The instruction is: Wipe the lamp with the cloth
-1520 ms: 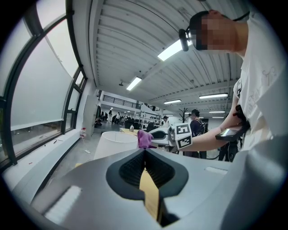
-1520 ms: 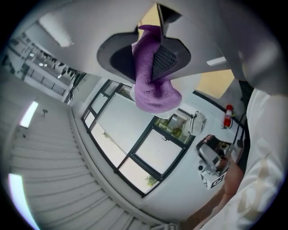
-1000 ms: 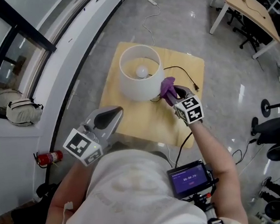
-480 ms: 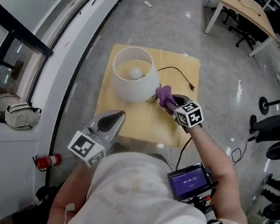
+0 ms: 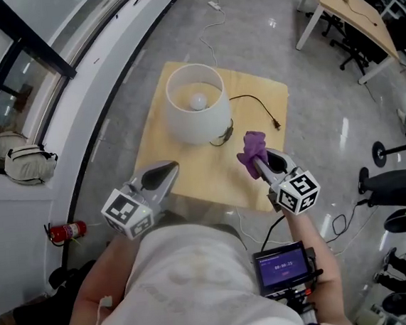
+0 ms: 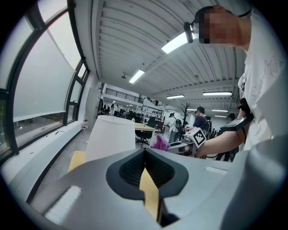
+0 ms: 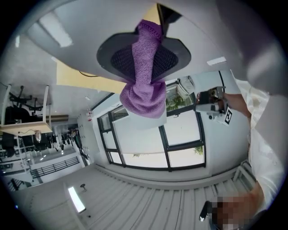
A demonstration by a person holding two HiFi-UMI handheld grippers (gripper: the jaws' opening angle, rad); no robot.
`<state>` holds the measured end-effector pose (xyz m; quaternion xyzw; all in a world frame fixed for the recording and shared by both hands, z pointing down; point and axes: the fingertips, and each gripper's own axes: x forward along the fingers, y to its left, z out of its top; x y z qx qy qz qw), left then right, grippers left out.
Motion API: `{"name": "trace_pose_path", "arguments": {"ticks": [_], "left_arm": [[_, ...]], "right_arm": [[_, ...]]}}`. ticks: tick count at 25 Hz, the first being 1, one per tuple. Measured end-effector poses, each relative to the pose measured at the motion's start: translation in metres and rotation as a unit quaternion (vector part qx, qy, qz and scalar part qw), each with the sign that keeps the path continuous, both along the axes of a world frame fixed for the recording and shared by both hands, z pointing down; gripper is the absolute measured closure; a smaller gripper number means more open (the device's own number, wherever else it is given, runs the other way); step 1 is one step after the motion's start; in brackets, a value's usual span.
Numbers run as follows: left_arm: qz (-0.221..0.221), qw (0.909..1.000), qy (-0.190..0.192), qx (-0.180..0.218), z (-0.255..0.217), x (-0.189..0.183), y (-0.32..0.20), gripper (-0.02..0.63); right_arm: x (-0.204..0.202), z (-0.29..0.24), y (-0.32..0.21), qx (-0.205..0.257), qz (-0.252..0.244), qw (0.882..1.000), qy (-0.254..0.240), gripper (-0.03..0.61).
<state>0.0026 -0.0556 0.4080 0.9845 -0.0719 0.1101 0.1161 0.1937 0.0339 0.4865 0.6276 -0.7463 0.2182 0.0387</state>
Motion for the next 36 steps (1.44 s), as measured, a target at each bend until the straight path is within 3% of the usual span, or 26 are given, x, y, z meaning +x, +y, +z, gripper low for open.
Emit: {"name": "trace_pose_path", "arguments": {"ticks": [4, 11, 26, 36], "left_arm": [[0.006, 0.9999, 0.014, 0.0, 0.0, -0.004, -0.001, 0.613], [0.023, 0.9988, 0.041, 0.013, -0.013, -0.016, -0.006, 0.613], [0.045, 0.9971, 0.061, 0.006, -0.014, -0.071, 0.007, 0.613], [0.052, 0.9958, 0.075, 0.001, -0.031, -0.082, 0.017, 0.613]], "right_arm": [[-0.018, -0.04, 0.01, 0.057, 0.021, 0.998, 0.009, 0.476], [-0.047, -0.079, 0.017, 0.107, 0.05, 0.992, 0.037, 0.476], [-0.125, -0.093, 0.036, 0.11, 0.077, 0.989, 0.058, 0.477], [-0.146, -0.104, 0.05, 0.106, 0.087, 0.988, 0.07, 0.477]]}}
